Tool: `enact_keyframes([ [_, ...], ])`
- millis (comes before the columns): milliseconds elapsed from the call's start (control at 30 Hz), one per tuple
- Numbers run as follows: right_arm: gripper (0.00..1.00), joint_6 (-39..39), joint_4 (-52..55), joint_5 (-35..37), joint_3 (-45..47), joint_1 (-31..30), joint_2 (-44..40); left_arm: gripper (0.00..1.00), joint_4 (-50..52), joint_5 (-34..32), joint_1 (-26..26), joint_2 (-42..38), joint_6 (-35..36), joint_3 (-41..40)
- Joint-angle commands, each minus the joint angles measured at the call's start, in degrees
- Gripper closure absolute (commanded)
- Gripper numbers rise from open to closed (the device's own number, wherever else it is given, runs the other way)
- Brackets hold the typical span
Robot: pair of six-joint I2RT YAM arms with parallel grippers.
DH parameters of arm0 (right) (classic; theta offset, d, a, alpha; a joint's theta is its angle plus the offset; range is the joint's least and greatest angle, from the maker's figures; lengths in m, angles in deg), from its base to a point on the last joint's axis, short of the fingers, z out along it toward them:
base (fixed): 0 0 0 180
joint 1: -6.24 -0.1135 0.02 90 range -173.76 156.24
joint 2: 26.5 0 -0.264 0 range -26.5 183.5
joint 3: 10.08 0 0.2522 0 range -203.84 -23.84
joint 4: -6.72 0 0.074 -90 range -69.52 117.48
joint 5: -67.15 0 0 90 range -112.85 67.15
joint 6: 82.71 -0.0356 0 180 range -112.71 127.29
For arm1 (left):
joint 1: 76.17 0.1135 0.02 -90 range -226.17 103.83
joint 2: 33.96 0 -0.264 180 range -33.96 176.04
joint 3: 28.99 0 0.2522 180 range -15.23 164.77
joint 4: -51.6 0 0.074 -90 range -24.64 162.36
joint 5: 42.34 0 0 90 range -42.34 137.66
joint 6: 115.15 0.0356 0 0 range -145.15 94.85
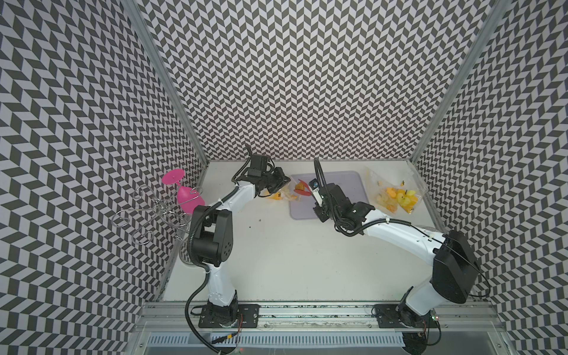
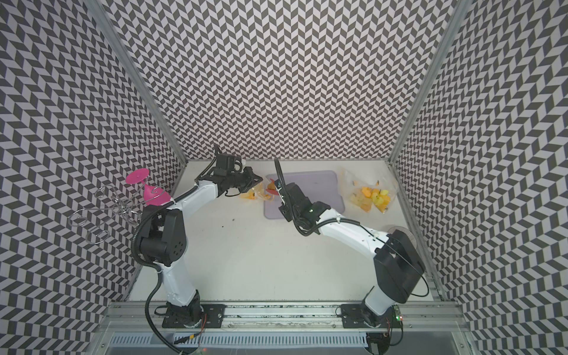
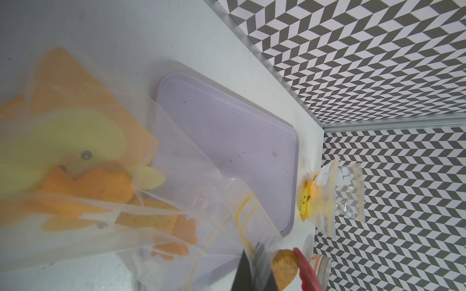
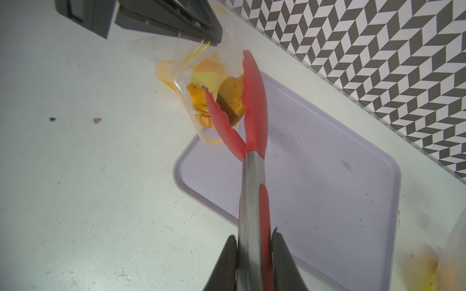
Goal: Put the cookies into a resealable bag to prevent moisture
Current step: Place the cookie in the ziploc bag.
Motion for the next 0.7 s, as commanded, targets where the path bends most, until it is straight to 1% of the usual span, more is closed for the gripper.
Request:
enact_keyframes([
  [0,0.79,2.7,-5.6,3.8,-1.3,-0.9,0.9,1.00,-1.0,0.6,-0.3,0.6,-0.5,1.8],
  [400,0.79,6.9,-8.7,5.5,-0.3,-4.5,4.0,1.00,-1.0,0.8,-0.7,1.0,-0.9,2.2],
  [667,0.79,6.5,-9.7,8.3,-1.7,-4.6,6.9,1.00,-1.0,0.7,-1.1,0.8,-1.1,2.1],
])
